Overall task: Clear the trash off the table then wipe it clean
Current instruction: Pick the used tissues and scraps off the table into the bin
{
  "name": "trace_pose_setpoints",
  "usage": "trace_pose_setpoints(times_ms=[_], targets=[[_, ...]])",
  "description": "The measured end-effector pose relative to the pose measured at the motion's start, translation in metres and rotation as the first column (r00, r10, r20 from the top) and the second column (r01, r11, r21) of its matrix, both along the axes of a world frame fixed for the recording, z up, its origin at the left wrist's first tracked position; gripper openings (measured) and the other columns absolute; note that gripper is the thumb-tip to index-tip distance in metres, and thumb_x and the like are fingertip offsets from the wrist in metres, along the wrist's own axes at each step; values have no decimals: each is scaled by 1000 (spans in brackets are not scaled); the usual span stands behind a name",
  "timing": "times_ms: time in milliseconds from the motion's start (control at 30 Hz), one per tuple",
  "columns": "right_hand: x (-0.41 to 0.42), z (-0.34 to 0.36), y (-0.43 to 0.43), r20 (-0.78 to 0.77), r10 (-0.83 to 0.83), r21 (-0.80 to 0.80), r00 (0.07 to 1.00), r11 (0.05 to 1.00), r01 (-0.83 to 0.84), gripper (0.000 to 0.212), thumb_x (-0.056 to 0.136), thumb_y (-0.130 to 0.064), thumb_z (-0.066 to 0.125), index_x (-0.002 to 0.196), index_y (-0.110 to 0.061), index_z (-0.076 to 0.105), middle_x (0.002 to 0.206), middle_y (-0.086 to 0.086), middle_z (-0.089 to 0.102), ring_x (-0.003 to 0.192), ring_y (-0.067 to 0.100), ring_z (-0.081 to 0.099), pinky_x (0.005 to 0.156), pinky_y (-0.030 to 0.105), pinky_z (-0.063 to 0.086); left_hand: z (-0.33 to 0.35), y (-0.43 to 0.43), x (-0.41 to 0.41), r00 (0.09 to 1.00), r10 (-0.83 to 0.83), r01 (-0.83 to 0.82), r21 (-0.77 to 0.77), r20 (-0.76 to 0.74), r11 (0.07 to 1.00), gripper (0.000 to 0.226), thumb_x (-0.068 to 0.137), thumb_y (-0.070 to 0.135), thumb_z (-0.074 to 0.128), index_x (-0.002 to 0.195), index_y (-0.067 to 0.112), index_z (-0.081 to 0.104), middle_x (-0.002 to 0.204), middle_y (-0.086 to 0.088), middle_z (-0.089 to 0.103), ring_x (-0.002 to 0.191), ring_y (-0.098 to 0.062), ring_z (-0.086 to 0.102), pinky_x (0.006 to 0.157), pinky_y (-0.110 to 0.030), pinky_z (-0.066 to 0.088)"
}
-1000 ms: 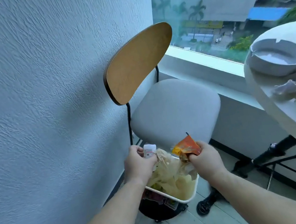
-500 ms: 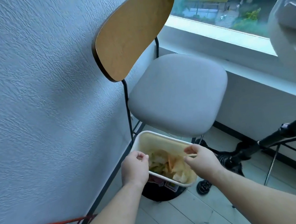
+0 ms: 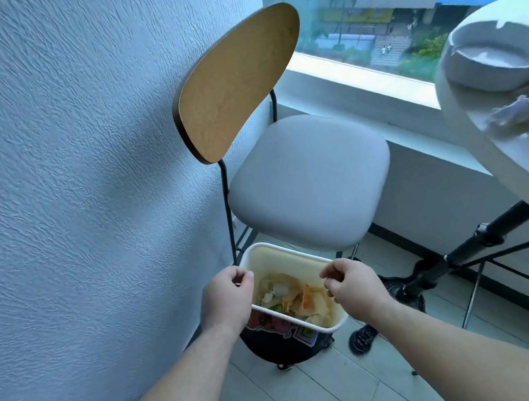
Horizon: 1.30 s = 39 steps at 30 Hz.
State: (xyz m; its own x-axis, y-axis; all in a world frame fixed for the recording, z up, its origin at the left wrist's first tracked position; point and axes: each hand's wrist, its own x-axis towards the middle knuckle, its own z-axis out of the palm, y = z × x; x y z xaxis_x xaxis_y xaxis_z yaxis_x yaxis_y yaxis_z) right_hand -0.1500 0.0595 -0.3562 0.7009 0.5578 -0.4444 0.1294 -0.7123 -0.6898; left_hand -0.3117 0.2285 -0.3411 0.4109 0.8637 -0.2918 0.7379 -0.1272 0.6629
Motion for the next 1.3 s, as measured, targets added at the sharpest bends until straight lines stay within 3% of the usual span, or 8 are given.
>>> trace_pose_setpoints(times_ms=[233, 433, 567, 633, 700, 900, 1100, 1300], targets=[[-6, 56, 7, 37, -25, 118, 999, 993, 21, 19, 97, -14, 59, 93, -30, 71, 88, -8, 74, 80, 13, 73, 78, 38, 64, 54, 1, 6, 995, -23, 17, 63, 93, 998, 24, 94, 36, 63, 74, 24, 69, 70, 8, 71, 72, -13, 66, 66, -30, 54], [-7, 122, 10, 78, -73, 231, 994, 971, 53, 16, 99, -19, 60, 99, -30, 70, 91, -10, 72, 85, 13, 70, 76, 29, 59, 111, -2, 20, 966, -176, 146, 161, 190, 976, 20, 95, 31, 66, 76, 27, 70, 71, 9, 71, 72, -11, 66, 64, -30, 54], [-6, 168, 6, 108, -128, 298, 986, 950, 91, 21, 95, -15, 58, 92, -32, 70, 90, -6, 74, 85, 21, 73, 81, 41, 63, 149, 0, 35, 922, -252, 185, 236, 293, 954, 17, 95, 23, 68, 79, 27, 71, 74, 11, 71, 76, -9, 67, 66, -26, 53], [-5, 192, 1, 122, -158, 341, 980, 934, 108, 22, 94, -14, 57, 91, -32, 70, 89, 0, 75, 82, 26, 74, 75, 45, 64, 169, -2, 44, 893, -276, 190, 258, 356, 947, 15, 95, 21, 68, 82, 28, 71, 78, 13, 71, 78, -3, 65, 64, -20, 47], [-3, 215, -6, 157, -186, 389, 970, 915, 113, 23, 94, -13, 57, 90, -31, 70, 86, 4, 75, 79, 31, 73, 73, 49, 64, 188, -6, 56, 863, -294, 188, 278, 412, 942, 14, 95, 21, 69, 83, 28, 71, 80, 14, 71, 79, -2, 65, 66, -23, 47], [13, 261, -45, 245, -332, 483, 911, 856, 183, 18, 90, -14, 62, 93, -27, 74, 83, -2, 76, 80, 19, 74, 77, 45, 63, 227, -37, 96, 733, -452, 294, 362, 508, 885, 11, 95, 19, 70, 87, 26, 73, 81, 13, 73, 82, -4, 68, 73, -27, 52], [38, 291, -107, 260, -473, 555, 842, 787, 271, 17, 88, -12, 64, 92, -24, 75, 82, -2, 76, 79, 20, 75, 80, 46, 63, 251, -88, 152, 648, -524, 369, 374, 553, 851, 9, 92, 19, 75, 84, 23, 75, 77, 10, 75, 78, -7, 71, 77, -32, 56], [72, 313, -176, 310, -556, 604, 771, 742, 292, 18, 90, -11, 68, 91, -27, 76, 82, -4, 77, 78, 13, 74, 80, 41, 63, 278, -154, 202, 483, -634, 478, 425, 603, 769, 13, 88, 13, 79, 81, 23, 76, 74, 17, 76, 71, 0, 71, 65, -12, 53]])
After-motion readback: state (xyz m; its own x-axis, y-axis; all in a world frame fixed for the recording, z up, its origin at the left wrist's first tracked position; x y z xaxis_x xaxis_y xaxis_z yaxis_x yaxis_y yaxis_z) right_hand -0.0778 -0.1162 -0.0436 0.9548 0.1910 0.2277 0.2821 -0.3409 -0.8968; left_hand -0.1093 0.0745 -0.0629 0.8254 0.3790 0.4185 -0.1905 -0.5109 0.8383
